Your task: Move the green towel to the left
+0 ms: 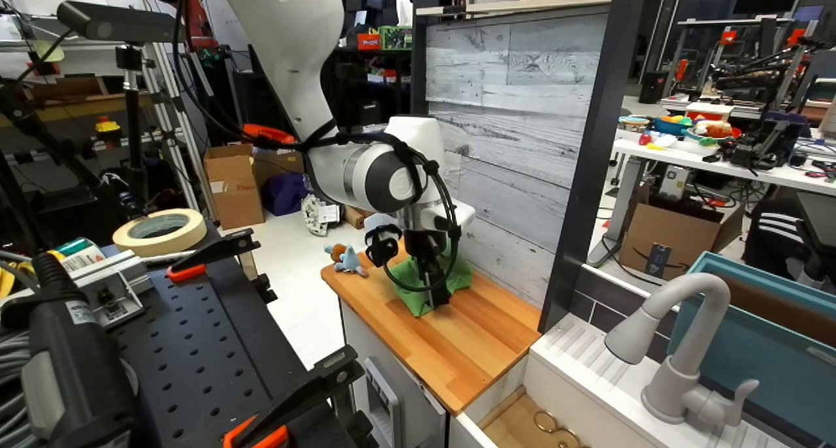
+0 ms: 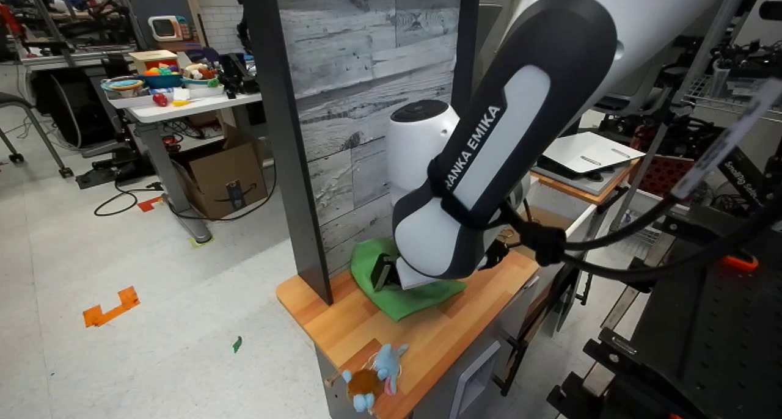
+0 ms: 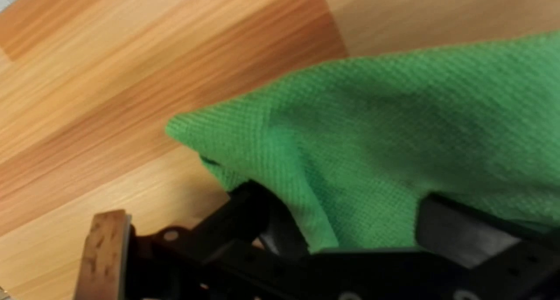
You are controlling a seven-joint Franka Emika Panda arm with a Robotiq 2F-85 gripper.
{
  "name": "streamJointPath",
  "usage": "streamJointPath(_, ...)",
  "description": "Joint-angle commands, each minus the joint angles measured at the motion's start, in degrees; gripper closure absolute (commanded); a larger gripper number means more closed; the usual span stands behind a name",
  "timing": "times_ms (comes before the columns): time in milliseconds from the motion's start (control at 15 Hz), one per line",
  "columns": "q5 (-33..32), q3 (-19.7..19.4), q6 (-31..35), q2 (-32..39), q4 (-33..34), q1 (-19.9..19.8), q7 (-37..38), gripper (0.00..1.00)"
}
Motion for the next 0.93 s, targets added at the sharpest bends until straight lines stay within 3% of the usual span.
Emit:
streamJointPath(0,-0.3,0.0,-0.2,3.1,3.3,2.9,1.7,0.00)
streamJointPath(467,0.1,-0.7,0.7,-0.1,0.3,6.5,4.9,0.00)
streamJointPath(867,0.1,-0.5,3.9,-11.1,-12.9,6.8,6.5,0.00)
